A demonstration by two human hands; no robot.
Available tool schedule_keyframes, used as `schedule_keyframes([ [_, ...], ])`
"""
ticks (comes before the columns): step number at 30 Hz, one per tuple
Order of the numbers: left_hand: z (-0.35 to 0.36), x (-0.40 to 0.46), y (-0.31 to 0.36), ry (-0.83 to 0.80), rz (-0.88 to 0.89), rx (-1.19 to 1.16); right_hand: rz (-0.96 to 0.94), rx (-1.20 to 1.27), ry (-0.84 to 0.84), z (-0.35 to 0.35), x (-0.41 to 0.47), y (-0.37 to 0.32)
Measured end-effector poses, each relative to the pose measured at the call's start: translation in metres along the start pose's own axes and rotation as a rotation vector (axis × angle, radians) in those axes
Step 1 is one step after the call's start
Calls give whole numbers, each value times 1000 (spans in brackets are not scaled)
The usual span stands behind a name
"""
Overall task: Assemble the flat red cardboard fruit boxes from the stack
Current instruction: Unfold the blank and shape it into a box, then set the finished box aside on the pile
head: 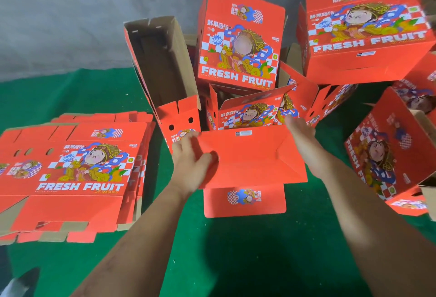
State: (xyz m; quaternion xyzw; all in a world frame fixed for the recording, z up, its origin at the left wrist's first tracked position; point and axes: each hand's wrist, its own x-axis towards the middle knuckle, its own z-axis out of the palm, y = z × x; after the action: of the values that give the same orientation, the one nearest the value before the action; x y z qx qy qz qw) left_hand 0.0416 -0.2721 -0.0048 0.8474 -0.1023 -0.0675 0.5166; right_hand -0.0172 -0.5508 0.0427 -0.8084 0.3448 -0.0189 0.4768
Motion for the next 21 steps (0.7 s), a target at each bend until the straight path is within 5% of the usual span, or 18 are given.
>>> schedule_keyframes([
  [3, 1, -6, -7, 8, -176, -242, -138, -78, -96, 1, -12, 18],
  [5, 6, -10, -9, 66, -234, -340, -219, -116, -17, 8, -17, 25],
  [9, 12, -9, -18, 87, -170, -203, -259, -283, 220, 39, -21, 13],
  [14, 12, -12, -20, 109, -300, -134, -300, -442, 318, 55, -32, 15],
  [18, 3, -21, 3, 168, -444, -510, -193, 6, 203, 39, -36, 14],
  [21, -10, -27, 21, 264, -508, -584, 73, 494, 151, 15, -38, 13],
])
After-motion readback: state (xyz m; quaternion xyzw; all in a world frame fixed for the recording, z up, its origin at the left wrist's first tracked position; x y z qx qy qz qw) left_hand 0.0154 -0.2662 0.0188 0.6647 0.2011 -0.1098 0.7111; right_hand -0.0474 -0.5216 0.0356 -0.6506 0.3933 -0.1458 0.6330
